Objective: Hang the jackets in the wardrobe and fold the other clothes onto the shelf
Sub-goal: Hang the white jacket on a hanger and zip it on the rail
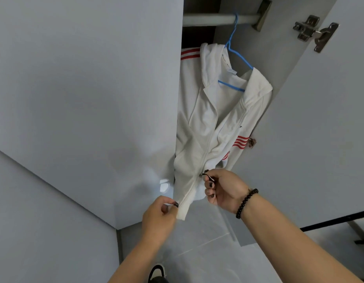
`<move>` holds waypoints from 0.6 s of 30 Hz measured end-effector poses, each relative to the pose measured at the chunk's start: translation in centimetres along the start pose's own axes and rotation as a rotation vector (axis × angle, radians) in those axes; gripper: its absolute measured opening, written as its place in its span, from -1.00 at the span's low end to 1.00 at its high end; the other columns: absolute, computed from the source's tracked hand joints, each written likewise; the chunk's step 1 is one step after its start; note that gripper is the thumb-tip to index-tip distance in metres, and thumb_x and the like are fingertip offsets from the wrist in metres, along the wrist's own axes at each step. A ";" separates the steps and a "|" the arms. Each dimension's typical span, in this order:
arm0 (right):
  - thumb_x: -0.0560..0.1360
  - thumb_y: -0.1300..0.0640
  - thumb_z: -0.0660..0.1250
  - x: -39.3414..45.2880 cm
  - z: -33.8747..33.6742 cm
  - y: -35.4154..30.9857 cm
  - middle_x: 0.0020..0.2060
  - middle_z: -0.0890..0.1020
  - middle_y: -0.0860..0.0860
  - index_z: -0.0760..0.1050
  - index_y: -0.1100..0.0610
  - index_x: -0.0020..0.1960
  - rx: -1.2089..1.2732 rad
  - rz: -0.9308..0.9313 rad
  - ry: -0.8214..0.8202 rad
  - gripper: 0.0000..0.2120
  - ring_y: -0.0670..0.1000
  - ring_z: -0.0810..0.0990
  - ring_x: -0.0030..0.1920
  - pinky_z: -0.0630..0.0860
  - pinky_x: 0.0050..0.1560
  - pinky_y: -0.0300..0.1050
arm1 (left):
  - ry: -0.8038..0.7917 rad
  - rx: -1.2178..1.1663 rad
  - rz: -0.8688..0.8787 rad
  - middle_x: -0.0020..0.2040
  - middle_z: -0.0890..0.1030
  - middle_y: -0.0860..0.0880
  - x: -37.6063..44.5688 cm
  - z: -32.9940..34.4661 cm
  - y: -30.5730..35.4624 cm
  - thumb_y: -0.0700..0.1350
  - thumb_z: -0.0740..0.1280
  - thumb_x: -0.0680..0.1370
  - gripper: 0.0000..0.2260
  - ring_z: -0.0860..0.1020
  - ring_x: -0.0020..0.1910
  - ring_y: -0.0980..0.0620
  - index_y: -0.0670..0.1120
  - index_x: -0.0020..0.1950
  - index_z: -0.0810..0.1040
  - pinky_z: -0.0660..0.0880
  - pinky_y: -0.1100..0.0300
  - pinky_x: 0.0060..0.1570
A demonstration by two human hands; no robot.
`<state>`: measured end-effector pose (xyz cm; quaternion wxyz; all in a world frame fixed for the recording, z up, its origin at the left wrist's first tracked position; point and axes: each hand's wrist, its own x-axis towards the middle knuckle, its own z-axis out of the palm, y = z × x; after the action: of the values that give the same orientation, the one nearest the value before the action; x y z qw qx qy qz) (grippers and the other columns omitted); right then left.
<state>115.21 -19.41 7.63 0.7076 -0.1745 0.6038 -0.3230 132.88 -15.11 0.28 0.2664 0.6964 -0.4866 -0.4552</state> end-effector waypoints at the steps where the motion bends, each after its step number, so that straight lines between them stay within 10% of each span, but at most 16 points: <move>1: 0.53 0.18 0.17 0.0 0.1 -0.1 -0.54 0.35 -0.04 0.40 0.11 -0.36 0.016 0.000 -0.005 -0.72 -0.08 0.33 -0.55 0.30 -0.56 -0.28 | 0.032 0.038 0.082 -0.05 0.57 0.05 0.3 0.0 0.4 -0.09 0.36 0.51 -0.93 0.51 -0.09 0.09 0.09 -0.06 0.55 0.41 0.28 -0.20; 6: 0.54 0.16 0.17 -0.1 1.0 -0.8 -0.53 0.35 -0.04 0.41 0.11 -0.38 0.017 0.004 -0.026 -0.69 -0.07 0.34 -0.55 0.31 -0.55 -0.28 | 0.094 0.205 0.436 0.13 0.37 0.21 2.5 0.7 2.6 0.04 0.44 0.42 -0.73 0.25 0.13 0.23 0.20 0.09 0.53 0.22 0.24 0.14; 11: 0.53 0.19 0.17 0.4 1.1 -2.4 -0.54 0.33 -0.05 0.41 0.11 -0.42 0.193 0.023 0.007 -0.66 -0.07 0.33 -0.57 0.29 -0.57 -0.30 | 0.089 0.233 0.550 -0.27 0.58 0.23 4.5 0.9 3.6 -0.10 0.45 0.45 -0.87 0.51 -0.26 0.27 0.10 -0.20 0.54 0.24 0.06 0.20; 18: 0.53 0.21 0.18 2.3 0.5 -3.0 -0.54 0.29 -0.08 0.36 0.10 -0.40 0.289 0.082 0.051 -0.69 -0.10 0.28 -0.56 0.23 -0.59 -0.31 | -0.029 0.139 0.514 -0.36 0.61 0.18 6.5 -0.6 2.5 -0.07 0.47 0.39 -0.85 0.58 -0.30 0.17 0.03 -0.29 0.52 0.54 0.11 -0.22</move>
<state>115.14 -23.17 7.95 0.7223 -0.0377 0.5754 -0.3818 133.01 -22.04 0.12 0.3179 0.5597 -0.6815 -0.3483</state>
